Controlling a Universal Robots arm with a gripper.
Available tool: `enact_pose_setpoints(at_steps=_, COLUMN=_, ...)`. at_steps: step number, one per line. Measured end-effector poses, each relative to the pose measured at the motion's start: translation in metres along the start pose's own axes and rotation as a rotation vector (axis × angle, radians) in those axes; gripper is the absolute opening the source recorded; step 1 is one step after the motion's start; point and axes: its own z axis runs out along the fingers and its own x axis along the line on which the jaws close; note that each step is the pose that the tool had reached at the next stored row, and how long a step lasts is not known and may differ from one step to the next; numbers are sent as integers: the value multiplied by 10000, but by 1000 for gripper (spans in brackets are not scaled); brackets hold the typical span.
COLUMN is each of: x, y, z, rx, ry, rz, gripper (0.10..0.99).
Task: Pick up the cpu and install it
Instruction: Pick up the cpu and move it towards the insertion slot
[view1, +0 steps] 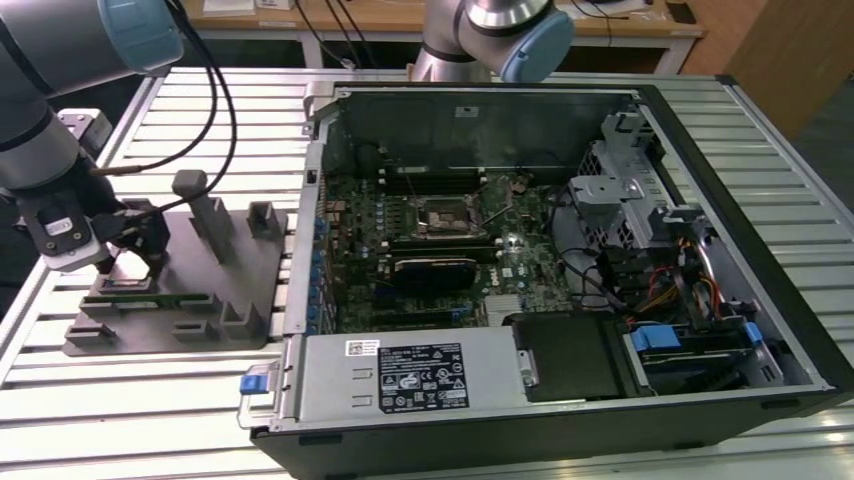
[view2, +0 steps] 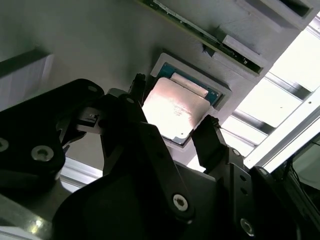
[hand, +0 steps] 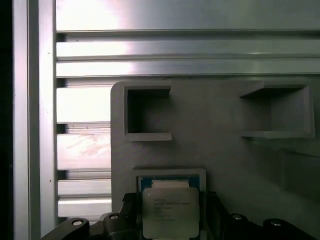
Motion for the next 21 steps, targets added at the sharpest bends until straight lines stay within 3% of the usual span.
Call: enact_pose_setpoints(at_steps=21, x=28, y=-9, z=2, rx=-3, ry=3, rz=-86, gripper=659)
